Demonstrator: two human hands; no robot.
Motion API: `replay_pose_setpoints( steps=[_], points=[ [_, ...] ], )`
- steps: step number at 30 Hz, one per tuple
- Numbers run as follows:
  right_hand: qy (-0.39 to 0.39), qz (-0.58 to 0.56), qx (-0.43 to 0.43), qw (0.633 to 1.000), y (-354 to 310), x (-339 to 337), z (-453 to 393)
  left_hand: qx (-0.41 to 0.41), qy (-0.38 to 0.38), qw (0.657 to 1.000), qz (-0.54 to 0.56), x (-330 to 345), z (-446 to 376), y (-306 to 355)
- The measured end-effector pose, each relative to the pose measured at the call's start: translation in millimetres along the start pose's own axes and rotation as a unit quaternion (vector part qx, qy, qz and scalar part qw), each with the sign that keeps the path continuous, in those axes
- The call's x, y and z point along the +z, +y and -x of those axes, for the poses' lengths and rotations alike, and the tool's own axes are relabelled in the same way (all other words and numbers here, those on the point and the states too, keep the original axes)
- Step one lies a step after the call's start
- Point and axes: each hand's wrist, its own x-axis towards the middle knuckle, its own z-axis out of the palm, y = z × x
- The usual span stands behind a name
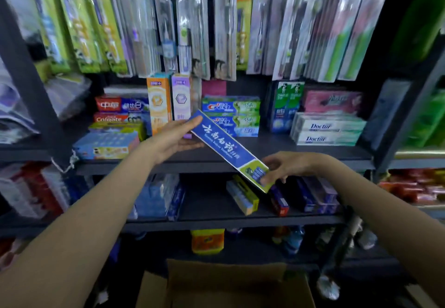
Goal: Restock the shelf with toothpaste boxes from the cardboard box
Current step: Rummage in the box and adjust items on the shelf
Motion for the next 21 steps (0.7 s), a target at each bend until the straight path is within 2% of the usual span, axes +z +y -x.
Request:
replay_pose_setpoints(
  steps=[3,6,8,12,14,16,18,21],
  points=[
    [0.024,-0.031,0.002,0.999,6.2,-17.2,8.7,0.009,0.048,0.998,0.036,-6.0,-3.9,3.6],
    [0.062,-0.151,-0.032,0.986,9.9,-27.4,10.7,0.013,0.059,0.996,0.072,-4.8,-8.9,6.1],
    [0.100,-0.257,-0.051,0.960,10.8,-31.2,10.9,0.021,0.060,0.994,0.093,-2.7,-13.0,8.7],
    [0.199,-0.438,-0.056,0.875,1.3,-40.6,8.2,0.039,0.061,0.987,0.143,3.0,-20.5,12.0],
    [0.223,-0.439,-0.052,0.869,-4.9,-45.9,3.5,0.038,0.064,0.983,0.168,6.2,-24.9,10.8],
    [0.239,-0.376,-0.036,0.894,-5.5,-47.7,-2.3,0.018,0.068,0.982,0.174,9.3,-28.8,8.4],
    [0.253,-0.329,-0.018,0.910,-0.3,-46.5,-8.9,-0.017,0.071,0.985,0.154,11.7,-31.9,3.8],
    [0.270,-0.339,-0.005,0.901,10.9,-41.0,-20.7,-0.053,0.076,0.991,0.092,13.2,-36.8,-12.6]
  ],
)
